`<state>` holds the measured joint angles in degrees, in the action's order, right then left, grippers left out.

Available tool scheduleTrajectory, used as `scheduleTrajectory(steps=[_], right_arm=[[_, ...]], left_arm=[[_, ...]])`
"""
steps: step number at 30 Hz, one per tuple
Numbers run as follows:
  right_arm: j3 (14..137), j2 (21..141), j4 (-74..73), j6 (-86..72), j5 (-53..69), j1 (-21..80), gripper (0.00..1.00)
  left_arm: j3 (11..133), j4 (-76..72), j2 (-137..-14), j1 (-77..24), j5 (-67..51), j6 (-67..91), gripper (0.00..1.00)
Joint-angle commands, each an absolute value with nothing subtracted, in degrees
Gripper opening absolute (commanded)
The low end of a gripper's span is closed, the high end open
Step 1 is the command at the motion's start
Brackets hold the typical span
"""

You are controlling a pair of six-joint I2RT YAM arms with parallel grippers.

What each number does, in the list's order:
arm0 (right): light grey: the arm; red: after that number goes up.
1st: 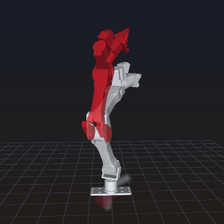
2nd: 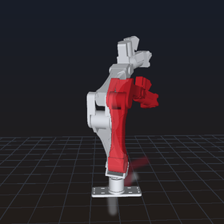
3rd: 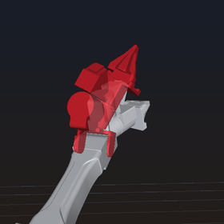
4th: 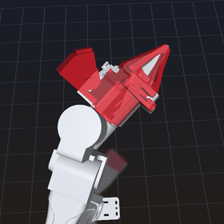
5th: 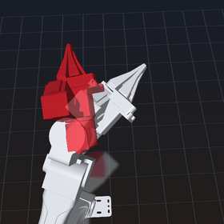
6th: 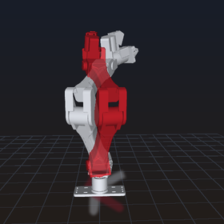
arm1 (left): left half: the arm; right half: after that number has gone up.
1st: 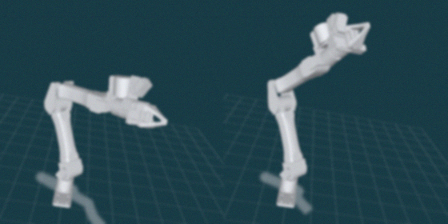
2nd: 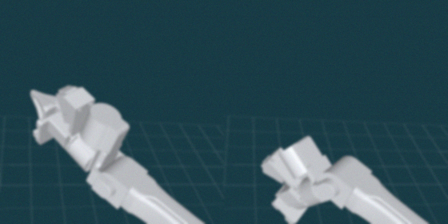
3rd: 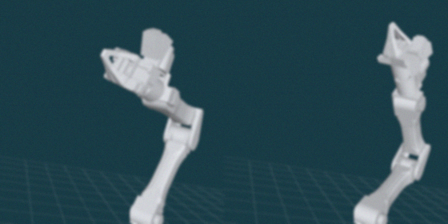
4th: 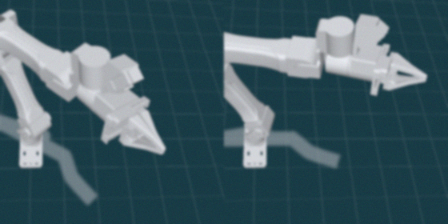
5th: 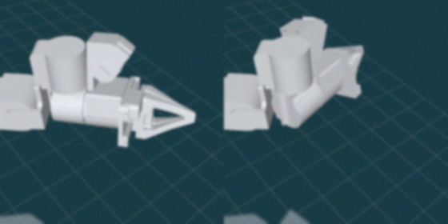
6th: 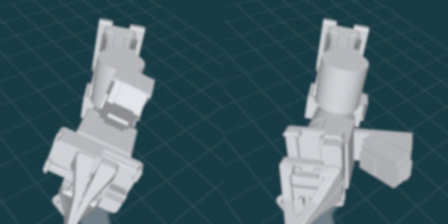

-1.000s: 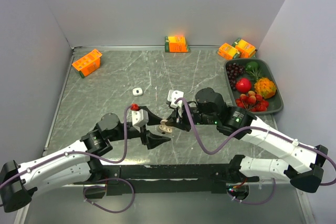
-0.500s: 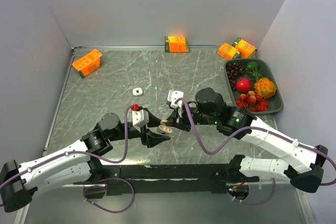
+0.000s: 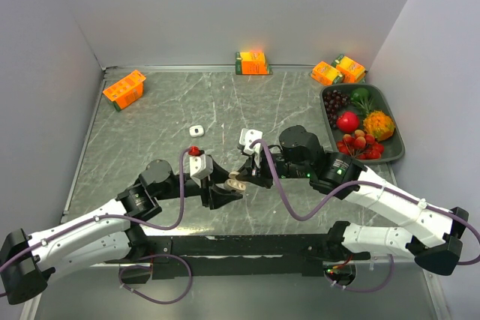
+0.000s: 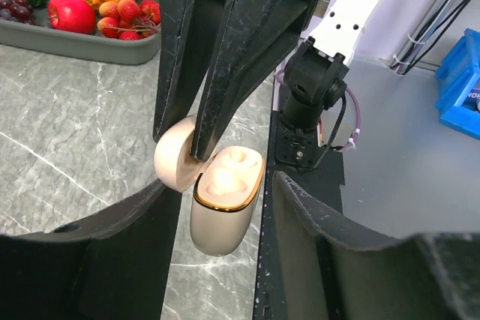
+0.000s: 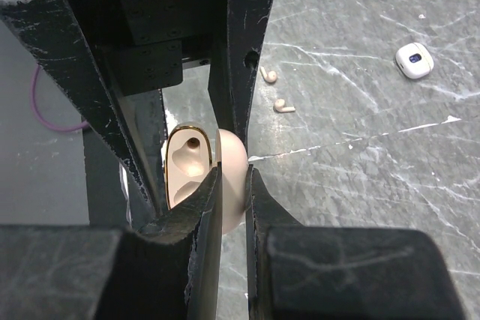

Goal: Insert the wireless bluetooth earbuds into the charging case
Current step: Adjust the charging case.

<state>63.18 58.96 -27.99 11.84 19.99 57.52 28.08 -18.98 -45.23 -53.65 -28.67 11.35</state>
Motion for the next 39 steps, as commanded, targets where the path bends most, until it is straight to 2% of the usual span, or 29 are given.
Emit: scheduleTrajectory(steps=[1, 3, 9, 14, 16, 17, 18, 19, 22, 23, 26, 29, 31, 35, 39], right_arm=[[64.86, 57.48, -25.93, 11.86, 20.21, 57.83, 0.00], [64.69, 57.39, -26.02, 11.87, 20.04, 57.92, 0.00], [64.60, 57.39, -25.93, 11.78, 19.86, 57.75, 0.00], [64.60, 57.57, -25.93, 11.69, 20.21, 57.83, 0.00], [64.51, 57.66, -25.93, 11.51, 20.30, 57.92, 0.00], [64.60, 57.83, -25.93, 11.43, 20.30, 57.92, 0.00], [64.69, 57.83, -25.84, 11.25, 20.39, 57.83, 0.00], [64.77, 57.92, -25.67, 10.64, 20.22, 57.83, 0.00], [65.13, 58.27, -25.40, 9.59, 20.13, 57.92, 0.25], [65.21, 58.27, -25.31, 9.15, 19.78, 57.92, 0.38], [65.39, 57.92, -23.91, 6.77, 18.03, 57.83, 0.57], [65.48, 56.69, -21.45, 3.44, 15.75, 57.75, 0.69], [65.39, 55.38, -19.44, 0.72, 13.63, 57.75, 0.96], [63.91, 53.88, -18.11, -6.67, 3.98, 54.08, 0.99], [59.43, 56.50, -19.60, -18.15, 4.04, 46.33, 0.98]], left_arm=[[27.69, -21.45, -44.30, -53.44, -29.01, 11.78, 0.54], [27.51, -21.62, -44.30, -53.44, -29.00, 11.78, 0.51], [26.98, -22.06, -44.03, -53.44, -29.09, 11.95, 0.30], [26.63, -22.15, -42.98, -53.35, -27.95, 12.13, 0.33], [26.72, -21.89, -42.80, -53.35, -27.86, 11.87, 0.31], [26.72, -21.80, -42.89, -53.35, -27.86, 11.60, 0.26], [26.72, -21.62, -42.89, -53.35, -27.86, 11.51, 0.07], [26.46, -21.88, -42.80, -53.35, -27.17, 11.60, 0.01], [25.41, -23.20, -42.45, -53.35, -26.63, 12.04, 0.01], [25.23, -23.46, -42.19, -53.35, -25.85, 12.22, 0.01], [24.35, -23.90, -41.40, -53.35, -23.57, 12.31, 0.01], [23.03, -24.61, -39.65, -53.35, -20.06, 12.74, 0.01], [21.89, -25.05, -38.68, -53.35, -18.29, 13.44, 0.01], [20.40, -23.91, -34.11, -53.35, -8.73, 15.20, 0.01], [19.95, -19.26, -27.52, -53.35, -0.21, 15.47, 0.01]])
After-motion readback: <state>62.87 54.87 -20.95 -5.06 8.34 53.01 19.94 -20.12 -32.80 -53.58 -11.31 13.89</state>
